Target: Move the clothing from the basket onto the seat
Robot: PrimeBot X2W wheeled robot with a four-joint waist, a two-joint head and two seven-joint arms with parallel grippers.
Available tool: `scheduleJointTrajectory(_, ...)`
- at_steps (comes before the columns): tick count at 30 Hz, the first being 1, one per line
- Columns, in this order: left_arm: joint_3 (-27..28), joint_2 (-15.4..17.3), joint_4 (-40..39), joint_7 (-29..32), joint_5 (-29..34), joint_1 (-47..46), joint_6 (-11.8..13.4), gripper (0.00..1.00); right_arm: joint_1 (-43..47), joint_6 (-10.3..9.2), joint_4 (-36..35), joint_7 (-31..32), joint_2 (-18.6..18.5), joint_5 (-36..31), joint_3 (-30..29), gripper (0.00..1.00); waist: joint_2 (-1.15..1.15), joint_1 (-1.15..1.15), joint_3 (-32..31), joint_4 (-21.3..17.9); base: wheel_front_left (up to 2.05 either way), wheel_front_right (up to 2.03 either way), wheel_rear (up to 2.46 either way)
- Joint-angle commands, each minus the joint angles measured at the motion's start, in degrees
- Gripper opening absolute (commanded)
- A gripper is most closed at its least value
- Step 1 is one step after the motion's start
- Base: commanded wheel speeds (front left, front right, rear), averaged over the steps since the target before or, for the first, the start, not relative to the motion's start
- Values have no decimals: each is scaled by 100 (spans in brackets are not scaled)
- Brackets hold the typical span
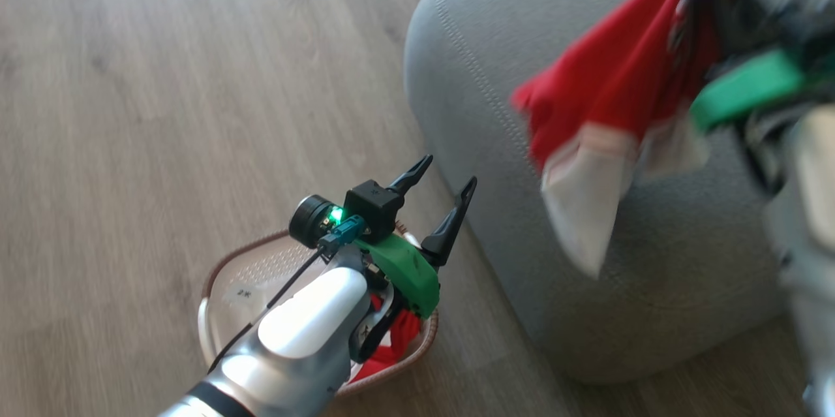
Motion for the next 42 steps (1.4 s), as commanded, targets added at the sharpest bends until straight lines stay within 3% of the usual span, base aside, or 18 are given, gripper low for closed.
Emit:
scheduleJointTrajectory(1,176,87,-188,-81,47,-227,26,100,-344,-2,-108,28,-105,19,55,0,0,0,142,149,0,0,0)
scheduleJointTrajectory(11,126,237,-776,-78,328,-527,210,100,-2363,-2,1117,267,-868,-159,-362,0,0,0,1047,864,0,0,0)
scheduleJointTrajectory(17,63,408,-1231,89,507,-741,348,100,-2890,-2,1987,272,-1058,-459,-894,0,0,0,1617,1129,0,0,0)
scheduleJointTrajectory(26,-31,623,-1691,363,640,-865,489,100,-2684,-2,3213,10,-848,-1101,-1649,0,0,0,2103,1357,0,0,0)
scheduleJointTrajectory(34,-60,764,-1878,467,675,-891,558,100,-2462,-2,3785,-130,-622,-1652,-2263,0,0,0,2244,1430,0,0,0)
scheduleJointTrajectory(35,-59,786,-1899,481,668,-877,571,100,-2454,-2,3812,-159,-578,-1718,-2333,7,0,0,2247,1419,0,0,0)
scheduleJointTrajectory(37,-58,825,-1930,496,648,-836,593,100,-2439,-2,3867,-206,-497,-1835,-2456,49,0,0,2226,1382,0,0,0)
scheduleJointTrajectory(38,-59,837,-1939,499,635,-813,598,100,-2433,-2,3898,-223,-467,-1892,-2498,92,0,0,2208,1363,0,0,0)
scheduleJointTrajectory(39,-60,846,-1942,496,620,-787,603,100,-2425,-2,3920,-240,-434,-1944,-2534,100,0,0,2181,1339,0,0,0)
scheduleJointTrajectory(42,-45,861,-1940,459,561,-711,610,100,-2382,-2,3968,-279,-383,-2118,-2515,100,0,0,2084,1262,0,0,0)
